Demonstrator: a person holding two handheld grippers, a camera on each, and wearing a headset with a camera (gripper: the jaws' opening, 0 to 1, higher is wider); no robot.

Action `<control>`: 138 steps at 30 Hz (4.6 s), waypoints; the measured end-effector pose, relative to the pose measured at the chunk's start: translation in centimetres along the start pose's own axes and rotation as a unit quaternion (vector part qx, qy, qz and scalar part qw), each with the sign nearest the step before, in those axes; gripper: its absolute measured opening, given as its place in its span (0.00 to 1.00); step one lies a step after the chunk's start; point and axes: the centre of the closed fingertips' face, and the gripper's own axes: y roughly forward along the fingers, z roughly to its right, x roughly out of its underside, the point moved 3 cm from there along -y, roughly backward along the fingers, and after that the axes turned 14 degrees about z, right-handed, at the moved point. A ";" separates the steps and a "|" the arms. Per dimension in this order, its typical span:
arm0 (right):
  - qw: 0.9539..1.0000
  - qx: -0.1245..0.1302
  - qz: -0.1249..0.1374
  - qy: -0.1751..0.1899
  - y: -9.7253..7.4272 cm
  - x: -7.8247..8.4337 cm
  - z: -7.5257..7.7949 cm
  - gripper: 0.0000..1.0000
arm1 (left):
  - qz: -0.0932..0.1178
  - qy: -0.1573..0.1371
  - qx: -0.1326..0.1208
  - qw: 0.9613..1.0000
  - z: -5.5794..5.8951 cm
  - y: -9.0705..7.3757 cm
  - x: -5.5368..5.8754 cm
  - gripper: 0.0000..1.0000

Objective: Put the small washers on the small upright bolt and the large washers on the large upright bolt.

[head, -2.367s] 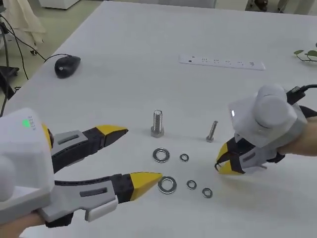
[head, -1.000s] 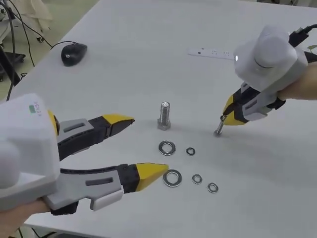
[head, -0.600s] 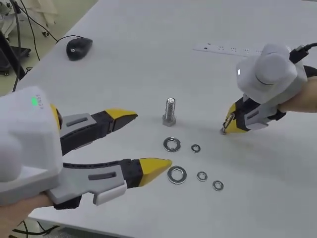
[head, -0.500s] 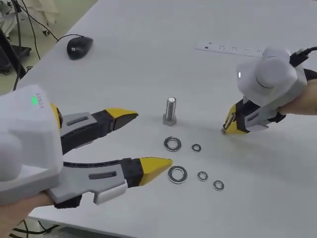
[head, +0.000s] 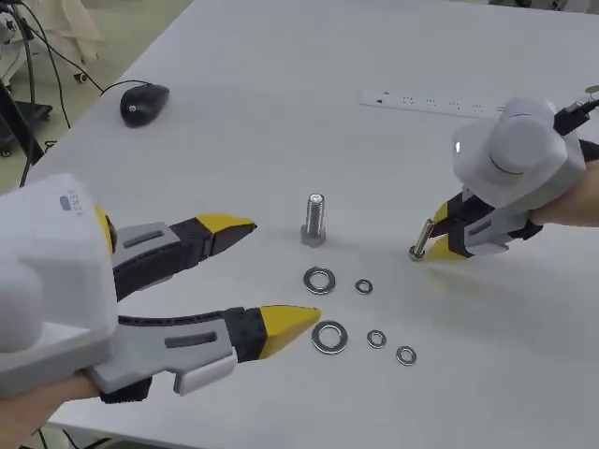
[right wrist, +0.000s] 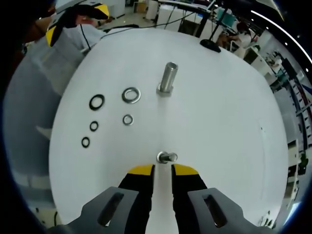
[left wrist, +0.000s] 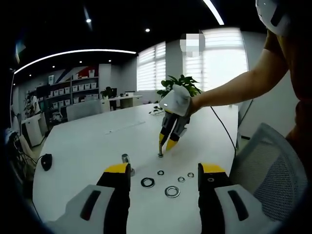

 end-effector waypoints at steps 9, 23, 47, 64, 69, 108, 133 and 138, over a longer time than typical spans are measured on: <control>1.000 0.020 0.018 0.008 -3.0 -0.7 -3.4 0.14 | 0.009 0.030 0.016 0.999 1.8 -0.4 -2.5 0.55; 0.997 0.018 0.065 0.042 -3.4 -2.8 -10.1 0.14 | 0.012 0.049 0.040 0.998 5.8 -2.9 -3.8 0.55; 0.998 -0.011 0.048 0.041 0.2 -2.6 -12.7 0.15 | 0.017 0.059 0.065 0.996 7.5 -3.2 -4.1 0.55; 0.998 -0.037 0.024 0.040 1.7 -2.1 -12.0 0.19 | 0.034 0.035 0.066 0.997 6.0 -1.4 -3.1 0.55; 0.998 -0.047 0.010 0.036 2.4 -2.0 -11.9 0.20 | 0.039 0.024 0.063 0.997 5.8 -1.5 -3.0 0.55; 0.999 -0.026 0.002 0.019 -2.1 -2.6 -5.9 0.12 | 0.041 0.020 0.062 0.997 4.7 0.2 -3.3 0.55; 1.000 -0.001 -0.016 0.001 -1.3 -3.3 1.1 0.12 | 0.030 0.006 0.048 0.998 3.4 0.8 -2.8 0.55; 1.000 -0.009 -0.026 0.002 -0.8 -2.7 1.0 0.12 | 0.030 0.003 0.045 0.999 3.2 0.9 -2.7 0.55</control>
